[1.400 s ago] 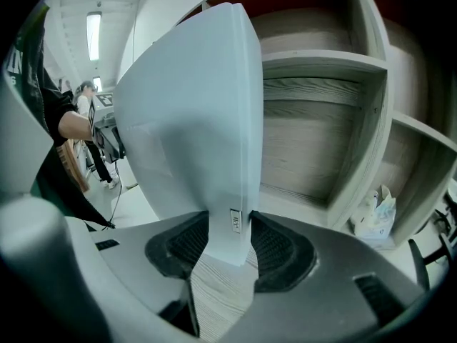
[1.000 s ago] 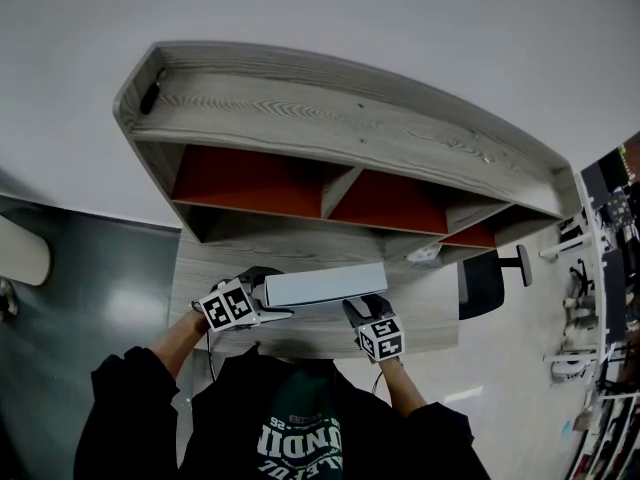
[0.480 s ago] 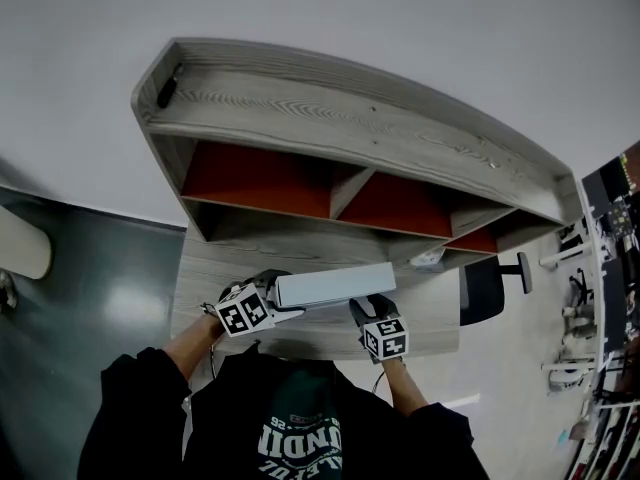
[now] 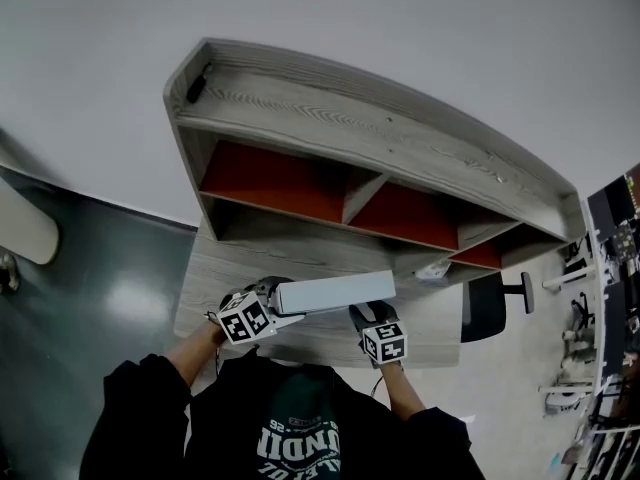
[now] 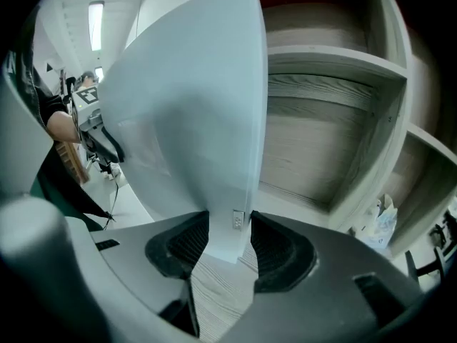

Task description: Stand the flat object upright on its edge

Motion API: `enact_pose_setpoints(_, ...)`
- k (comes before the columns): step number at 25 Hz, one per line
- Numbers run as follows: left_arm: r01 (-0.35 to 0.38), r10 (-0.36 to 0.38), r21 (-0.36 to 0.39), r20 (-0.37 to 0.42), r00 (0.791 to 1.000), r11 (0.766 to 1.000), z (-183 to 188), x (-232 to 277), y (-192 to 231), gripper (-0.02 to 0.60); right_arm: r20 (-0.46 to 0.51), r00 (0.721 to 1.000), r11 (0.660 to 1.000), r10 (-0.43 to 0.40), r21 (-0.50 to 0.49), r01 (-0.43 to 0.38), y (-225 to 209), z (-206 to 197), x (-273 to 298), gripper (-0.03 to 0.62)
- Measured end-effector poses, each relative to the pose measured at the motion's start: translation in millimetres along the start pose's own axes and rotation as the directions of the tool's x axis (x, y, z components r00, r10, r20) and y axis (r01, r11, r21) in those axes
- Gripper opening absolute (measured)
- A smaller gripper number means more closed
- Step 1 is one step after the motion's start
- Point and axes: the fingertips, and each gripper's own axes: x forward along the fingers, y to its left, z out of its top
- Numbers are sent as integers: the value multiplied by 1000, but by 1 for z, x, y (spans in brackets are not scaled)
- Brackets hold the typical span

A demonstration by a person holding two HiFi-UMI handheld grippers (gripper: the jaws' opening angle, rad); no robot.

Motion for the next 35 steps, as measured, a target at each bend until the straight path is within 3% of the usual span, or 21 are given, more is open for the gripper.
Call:
enact_pose_setpoints(7, -89, 89, -61, 1, 996, 994, -13, -29, -1, 258, 1, 998, 996, 66, -60, -66, 25, 15, 15, 201)
enact_pose_setpoints(16, -191, 196, -148, 24, 980, 970, -25, -68, -3, 258, 64, 991, 991, 115, -78, -110, 54, 39, 24, 193)
enact_pose_setpoints(26, -300, 310, -174, 31, 950, 938, -23, -106, 0, 261, 160, 978, 991, 131, -55, -123, 68, 64, 18, 59)
enact_pose_setpoints(35, -390, 397, -210, -12, 918, 896, -41, -139, 4, 262, 161, 966, 977, 203, -102, -188, 94, 73, 20, 51)
